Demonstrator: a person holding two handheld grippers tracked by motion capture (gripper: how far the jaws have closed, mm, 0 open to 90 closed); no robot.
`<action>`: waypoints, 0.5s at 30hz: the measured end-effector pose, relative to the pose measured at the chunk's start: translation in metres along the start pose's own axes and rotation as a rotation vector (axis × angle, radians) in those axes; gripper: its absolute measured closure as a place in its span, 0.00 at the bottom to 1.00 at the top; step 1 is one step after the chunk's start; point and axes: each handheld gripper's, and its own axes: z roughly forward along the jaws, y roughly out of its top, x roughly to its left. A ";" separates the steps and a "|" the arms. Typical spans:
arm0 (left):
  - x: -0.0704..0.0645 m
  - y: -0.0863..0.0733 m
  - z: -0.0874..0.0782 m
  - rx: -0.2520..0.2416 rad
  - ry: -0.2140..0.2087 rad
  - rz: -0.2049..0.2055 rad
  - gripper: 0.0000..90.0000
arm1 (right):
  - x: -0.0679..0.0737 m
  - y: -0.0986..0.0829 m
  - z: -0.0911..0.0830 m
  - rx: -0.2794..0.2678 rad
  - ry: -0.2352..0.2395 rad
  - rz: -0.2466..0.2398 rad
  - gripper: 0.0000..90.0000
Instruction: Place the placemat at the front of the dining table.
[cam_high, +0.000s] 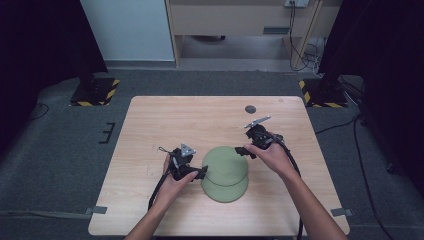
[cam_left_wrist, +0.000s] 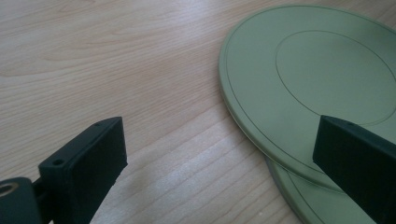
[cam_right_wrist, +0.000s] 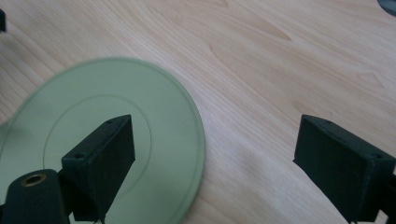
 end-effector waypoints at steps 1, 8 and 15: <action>-0.001 0.000 0.001 0.000 -0.004 0.004 0.02 | 0.000 0.001 0.003 0.002 0.003 0.002 0.16; -0.007 -0.004 0.005 0.011 -0.014 0.022 0.03 | 0.003 0.004 0.020 0.046 0.025 0.000 0.26; -0.010 -0.006 0.006 0.015 -0.013 0.025 0.03 | 0.004 0.004 0.035 0.100 0.091 0.009 0.33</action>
